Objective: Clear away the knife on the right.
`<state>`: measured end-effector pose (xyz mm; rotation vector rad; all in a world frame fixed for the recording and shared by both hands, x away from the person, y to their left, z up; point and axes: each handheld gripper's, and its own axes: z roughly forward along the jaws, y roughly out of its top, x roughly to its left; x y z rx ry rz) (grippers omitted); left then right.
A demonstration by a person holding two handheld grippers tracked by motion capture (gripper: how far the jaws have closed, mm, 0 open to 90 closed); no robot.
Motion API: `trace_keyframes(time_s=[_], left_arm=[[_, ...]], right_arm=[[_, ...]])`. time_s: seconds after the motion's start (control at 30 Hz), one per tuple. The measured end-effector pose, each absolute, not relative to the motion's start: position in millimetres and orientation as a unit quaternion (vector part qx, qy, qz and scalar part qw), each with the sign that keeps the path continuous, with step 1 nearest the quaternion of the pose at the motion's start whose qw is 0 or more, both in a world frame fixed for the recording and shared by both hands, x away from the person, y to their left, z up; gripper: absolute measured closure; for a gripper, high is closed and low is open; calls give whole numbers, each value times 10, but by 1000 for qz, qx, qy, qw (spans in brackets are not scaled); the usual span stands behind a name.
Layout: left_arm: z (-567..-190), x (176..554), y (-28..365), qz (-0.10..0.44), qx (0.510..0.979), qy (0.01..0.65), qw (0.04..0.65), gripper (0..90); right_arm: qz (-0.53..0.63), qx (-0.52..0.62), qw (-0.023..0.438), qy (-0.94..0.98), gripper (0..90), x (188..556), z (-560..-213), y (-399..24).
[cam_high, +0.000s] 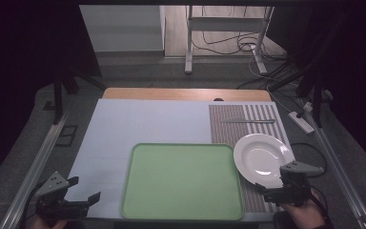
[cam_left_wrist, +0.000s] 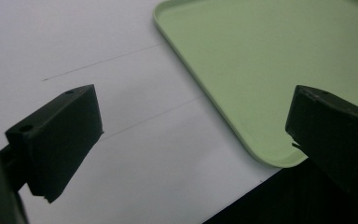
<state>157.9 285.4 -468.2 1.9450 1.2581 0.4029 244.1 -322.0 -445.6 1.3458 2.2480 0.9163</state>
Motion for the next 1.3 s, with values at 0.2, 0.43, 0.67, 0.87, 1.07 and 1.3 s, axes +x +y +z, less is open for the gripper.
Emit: trace_keyframes(time_s=[0.2, 0.43, 0.67, 0.87, 1.07, 1.3], left_arm=[[-4683, 1580, 2855, 158, 763, 494, 385, 35], [-4683, 1581, 2863, 155, 763, 493, 388, 36], [-4684, 1581, 2865, 155, 763, 493, 389, 35], [-4684, 1581, 2866, 154, 762, 493, 389, 35], [-4685, 1583, 2865, 154, 762, 494, 389, 35], [-4686, 1583, 2864, 154, 762, 495, 388, 35]], right_arm=[[323, 472, 182, 800, 0, 2443, -4452, -3207], [333, 460, 188, 801, 0, 2478, -4426, -3157], [333, 455, 189, 804, 0, 2511, -4425, -3125], [338, 448, 189, 806, 0, 2570, -4426, -3086], [335, 435, 190, 814, 0, 2624, -4416, -3032], [342, 426, 189, 816, 0, 2743, -4443, -2998]])
